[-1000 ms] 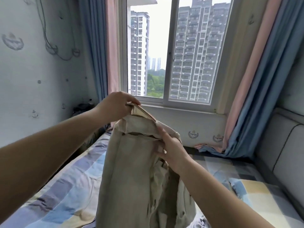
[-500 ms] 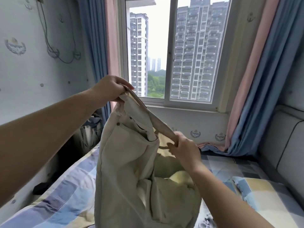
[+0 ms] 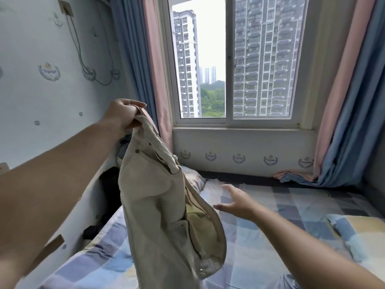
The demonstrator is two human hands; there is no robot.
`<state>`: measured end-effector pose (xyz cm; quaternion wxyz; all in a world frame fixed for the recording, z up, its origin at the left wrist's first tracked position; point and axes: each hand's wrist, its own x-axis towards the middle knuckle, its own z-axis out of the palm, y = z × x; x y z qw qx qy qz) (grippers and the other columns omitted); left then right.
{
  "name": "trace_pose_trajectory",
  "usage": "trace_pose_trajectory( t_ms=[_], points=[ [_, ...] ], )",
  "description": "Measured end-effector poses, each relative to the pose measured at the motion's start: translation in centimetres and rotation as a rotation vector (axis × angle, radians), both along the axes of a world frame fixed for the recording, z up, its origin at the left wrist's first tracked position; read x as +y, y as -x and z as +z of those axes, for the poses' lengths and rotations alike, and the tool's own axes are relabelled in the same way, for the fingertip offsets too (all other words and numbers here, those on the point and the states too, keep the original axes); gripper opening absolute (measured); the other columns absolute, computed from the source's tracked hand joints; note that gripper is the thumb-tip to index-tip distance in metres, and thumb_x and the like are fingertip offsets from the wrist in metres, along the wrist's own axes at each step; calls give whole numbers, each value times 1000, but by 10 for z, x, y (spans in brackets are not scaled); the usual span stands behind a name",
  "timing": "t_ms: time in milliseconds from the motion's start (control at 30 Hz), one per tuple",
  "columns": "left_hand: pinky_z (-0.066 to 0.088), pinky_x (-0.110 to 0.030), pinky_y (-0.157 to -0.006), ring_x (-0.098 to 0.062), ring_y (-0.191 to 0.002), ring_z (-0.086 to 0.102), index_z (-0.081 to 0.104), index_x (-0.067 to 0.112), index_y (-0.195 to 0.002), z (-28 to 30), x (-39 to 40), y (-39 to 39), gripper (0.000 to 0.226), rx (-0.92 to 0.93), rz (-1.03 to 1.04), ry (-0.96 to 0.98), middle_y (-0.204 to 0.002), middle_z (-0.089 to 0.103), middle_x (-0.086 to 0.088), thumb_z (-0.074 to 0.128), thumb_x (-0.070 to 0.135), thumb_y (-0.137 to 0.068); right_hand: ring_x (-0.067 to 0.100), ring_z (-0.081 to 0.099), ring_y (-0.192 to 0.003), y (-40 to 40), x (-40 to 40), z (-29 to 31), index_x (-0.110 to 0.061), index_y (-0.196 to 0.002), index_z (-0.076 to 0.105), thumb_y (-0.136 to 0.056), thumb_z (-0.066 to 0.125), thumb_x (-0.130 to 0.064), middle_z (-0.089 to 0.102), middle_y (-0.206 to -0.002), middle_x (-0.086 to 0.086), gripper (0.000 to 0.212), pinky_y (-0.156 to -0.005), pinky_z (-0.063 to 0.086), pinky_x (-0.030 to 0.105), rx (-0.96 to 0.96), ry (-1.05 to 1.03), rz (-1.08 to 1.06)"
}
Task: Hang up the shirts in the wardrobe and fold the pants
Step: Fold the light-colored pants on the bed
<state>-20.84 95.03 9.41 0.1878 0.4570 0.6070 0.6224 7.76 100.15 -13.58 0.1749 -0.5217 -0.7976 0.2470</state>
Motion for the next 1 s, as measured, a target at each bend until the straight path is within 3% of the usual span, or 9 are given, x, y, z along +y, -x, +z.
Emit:
trace_pose_trajectory(
  t_ms=[133, 267, 433, 633, 700, 767, 867, 933, 1000],
  points=[
    [57, -30, -69, -16, -68, 61, 67, 16, -81, 5, -4, -3, 38, 17, 8, -3, -82, 61, -6, 37, -6, -90, 21, 46, -127, 81, -20, -10, -26, -142, 33, -75, 69, -52, 45, -143, 3, 80, -98, 39, 30, 51, 80, 149],
    [57, -25, -59, -14, -67, 60, 67, 17, -80, 17, -16, 8, 40, 19, 48, -44, -80, 61, -5, 35, -6, -89, 30, 58, -104, 121, -35, -24, -28, -110, 52, -81, 52, -40, 62, -113, 8, 31, -73, 42, 32, -71, -44, 115],
    [56, -22, -51, -16, -70, 61, 67, 17, -79, 20, -35, 49, 43, 9, 133, -71, -82, 61, -7, 33, -8, -88, 31, 60, -96, 105, -13, -31, -17, -96, 60, -83, 41, -17, 65, -108, 11, 22, -68, 40, 29, -241, -165, -29],
    [59, -25, -59, -19, -68, 63, 70, 12, -86, 5, -46, 98, 42, 46, 301, -60, -80, 64, -7, 34, -10, -85, 34, 60, -91, 57, 43, 25, -16, -88, 49, -86, 41, -19, 64, -106, 18, 9, -66, 38, 30, -281, -284, -166],
    [59, -26, -61, -22, -72, 64, 71, 12, -91, 0, -46, 111, 40, 77, 358, -64, -79, 64, -6, 38, -8, -84, 30, 58, -78, 47, 55, 50, -17, -83, 52, -86, 43, -17, 64, -97, 16, 10, -61, 42, 29, -126, -214, -199],
    [60, -36, -73, -27, -84, 65, 71, 13, -93, -5, -47, 122, 33, 155, 401, -64, -86, 67, -9, 44, -3, -84, 31, 60, -75, 45, 62, 75, -18, -83, 61, -85, 41, -8, 64, -89, 15, 22, -62, 55, 37, 270, -72, -202],
    [53, -38, -77, -34, -90, 64, 71, 14, -99, -14, -57, 139, 21, 623, 520, 51, -95, 70, -13, 56, 10, -85, 30, 63, -72, 43, 66, 116, -15, -90, 62, -91, 29, 1, 62, -82, 14, 37, -54, 59, 42, 890, 168, -239],
    [46, -34, -70, -34, -84, 62, 69, 18, -100, -20, -66, 147, 20, 953, 573, 193, -93, 70, -13, 57, 13, -85, 25, 66, -59, 38, 66, 146, -16, -86, 60, -97, 26, -3, 66, -75, 11, 38, -44, 55, 34, 1137, 226, -265],
    [42, -33, -66, -31, -76, 58, 68, 18, -95, -17, -66, 144, 19, 1056, 562, 226, -90, 69, -15, 54, 9, -86, 19, 67, -50, 28, 62, 179, -17, -83, 59, -98, 24, -4, 69, -61, 5, 40, -42, 55, 33, 1294, 172, -268]
  ],
)
